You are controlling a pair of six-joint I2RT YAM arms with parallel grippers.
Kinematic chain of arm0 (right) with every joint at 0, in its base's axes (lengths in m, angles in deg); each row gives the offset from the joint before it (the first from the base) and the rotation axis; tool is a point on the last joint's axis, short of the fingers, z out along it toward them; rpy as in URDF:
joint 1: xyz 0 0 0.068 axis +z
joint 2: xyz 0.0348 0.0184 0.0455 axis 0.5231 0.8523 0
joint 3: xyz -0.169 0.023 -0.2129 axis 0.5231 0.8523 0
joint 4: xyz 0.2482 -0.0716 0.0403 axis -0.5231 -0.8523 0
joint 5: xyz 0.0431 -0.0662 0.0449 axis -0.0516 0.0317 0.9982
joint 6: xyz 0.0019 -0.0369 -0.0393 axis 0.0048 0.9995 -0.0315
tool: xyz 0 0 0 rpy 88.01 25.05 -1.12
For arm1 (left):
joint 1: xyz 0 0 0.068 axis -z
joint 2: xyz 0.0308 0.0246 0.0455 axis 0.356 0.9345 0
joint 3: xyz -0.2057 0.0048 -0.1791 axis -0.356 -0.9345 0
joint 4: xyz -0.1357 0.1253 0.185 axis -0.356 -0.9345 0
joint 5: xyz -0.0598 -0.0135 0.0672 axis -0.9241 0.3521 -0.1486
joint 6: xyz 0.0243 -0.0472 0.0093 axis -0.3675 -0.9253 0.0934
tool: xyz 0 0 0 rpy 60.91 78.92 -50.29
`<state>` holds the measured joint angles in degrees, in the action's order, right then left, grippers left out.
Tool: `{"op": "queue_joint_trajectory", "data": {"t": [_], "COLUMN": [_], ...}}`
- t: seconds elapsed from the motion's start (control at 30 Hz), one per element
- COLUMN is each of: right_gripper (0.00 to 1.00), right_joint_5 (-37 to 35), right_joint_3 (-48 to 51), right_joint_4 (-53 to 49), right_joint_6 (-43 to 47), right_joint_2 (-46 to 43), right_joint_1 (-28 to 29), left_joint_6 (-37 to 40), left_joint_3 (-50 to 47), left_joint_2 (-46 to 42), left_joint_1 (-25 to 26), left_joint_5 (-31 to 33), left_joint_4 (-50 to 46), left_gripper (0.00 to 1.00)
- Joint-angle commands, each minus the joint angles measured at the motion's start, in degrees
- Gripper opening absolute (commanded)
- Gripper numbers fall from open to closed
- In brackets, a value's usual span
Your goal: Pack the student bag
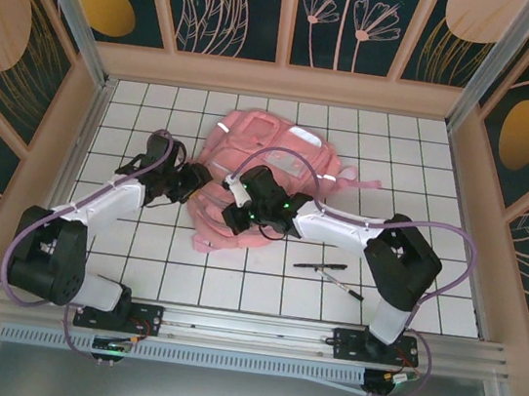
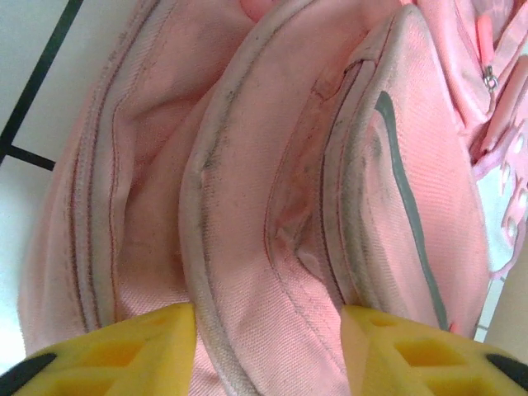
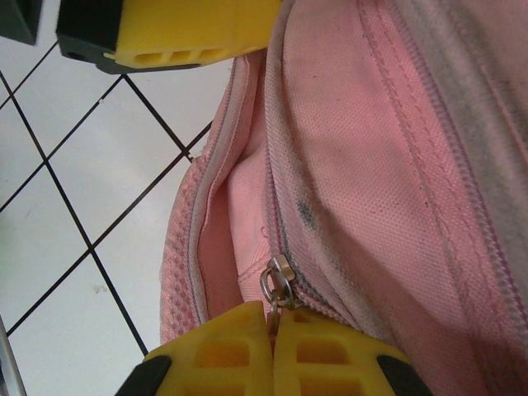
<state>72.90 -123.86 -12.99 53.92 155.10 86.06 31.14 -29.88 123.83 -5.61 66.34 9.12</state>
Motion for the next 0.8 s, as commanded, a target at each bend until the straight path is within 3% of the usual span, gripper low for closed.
{"op": "queue_joint_trajectory", "data": {"t": [0.0, 0.27, 0.3, 0.37, 0.53, 0.77], "right_gripper": [0.0, 0.0, 0.0, 0.0, 0.0, 0.0], "right_joint_5": [3.63, 0.22, 0.0, -0.36, -5.47, -9.18], "right_joint_3": [-3.28, -2.4, -2.23, -2.3, -1.42, 3.56], "right_joint_4": [5.41, 5.93, 5.78, 4.73, -3.43, -12.58], "right_joint_6": [-0.2, -1.52, -1.44, -1.49, -0.43, -2.59], "right_joint_2": [0.92, 0.36, 0.09, 0.02, -0.63, -3.93], "right_joint_1": [2.38, 2.77, 2.78, 2.8, 2.62, -2.07], "left_joint_6": [-4.34, -5.82, -6.53, -6.7, 0.3, 8.01], "left_joint_3": [-1.92, -5.47, -6.15, -6.46, 0.37, 0.98], "left_joint_2": [1.86, 0.16, -0.04, 0.25, 0.37, -1.79], "left_joint_1": [1.89, 2.15, 2.13, 2.07, 1.42, -2.37], "left_joint_5": [-0.61, 3.65, 3.37, 2.12, 7.17, 5.27], "left_joint_4": [5.43, 5.99, 7.1, 9.18, 0.12, -2.88], "left_gripper": [0.41, 0.36, 0.29, 0.0, 0.0, 0.0]}}
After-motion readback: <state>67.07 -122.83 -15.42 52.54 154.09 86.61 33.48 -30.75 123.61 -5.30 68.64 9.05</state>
